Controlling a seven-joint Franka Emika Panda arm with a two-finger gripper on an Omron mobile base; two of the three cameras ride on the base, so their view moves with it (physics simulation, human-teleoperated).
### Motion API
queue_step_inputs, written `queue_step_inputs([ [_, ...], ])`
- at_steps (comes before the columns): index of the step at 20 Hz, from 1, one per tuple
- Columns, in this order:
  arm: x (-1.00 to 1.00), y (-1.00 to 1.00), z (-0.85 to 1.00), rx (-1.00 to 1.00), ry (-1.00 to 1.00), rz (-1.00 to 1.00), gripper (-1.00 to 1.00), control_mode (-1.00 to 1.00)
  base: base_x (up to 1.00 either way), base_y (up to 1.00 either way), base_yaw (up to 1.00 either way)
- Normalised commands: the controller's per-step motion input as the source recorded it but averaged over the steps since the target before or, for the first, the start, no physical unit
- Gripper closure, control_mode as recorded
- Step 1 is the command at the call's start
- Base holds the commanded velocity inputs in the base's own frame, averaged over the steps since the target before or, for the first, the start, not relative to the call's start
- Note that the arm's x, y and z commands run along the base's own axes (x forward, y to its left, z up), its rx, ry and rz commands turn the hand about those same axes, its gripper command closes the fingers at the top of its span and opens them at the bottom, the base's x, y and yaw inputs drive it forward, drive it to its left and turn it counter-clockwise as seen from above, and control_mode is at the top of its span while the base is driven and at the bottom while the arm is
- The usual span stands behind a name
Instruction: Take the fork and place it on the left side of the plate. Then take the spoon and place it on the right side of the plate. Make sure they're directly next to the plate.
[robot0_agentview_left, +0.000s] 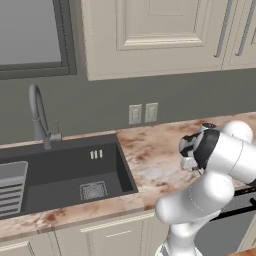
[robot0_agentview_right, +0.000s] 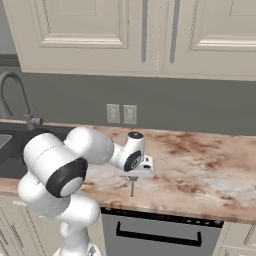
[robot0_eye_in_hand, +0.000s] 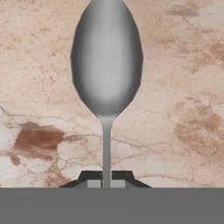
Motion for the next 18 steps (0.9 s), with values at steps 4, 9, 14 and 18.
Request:
queue_step_inputs([
  [4,-0.13,0.0,-0.02,0.0,-0.05,0.02,1.0,-1.0,0.0,0.0,0.0],
  [9,-0.46,-0.01,0.22,0.0,-0.16,0.01,1.0,-1.0,0.0,0.0,0.0],
  [14,-0.61,-0.04,0.53,0.0,-0.16,0.0,1.0,-1.0,0.0,0.0,0.0],
  [18,-0.5,0.0,0.71,0.0,-0.11,0.0,1.0,-1.0,0.0,0.0,0.0],
])
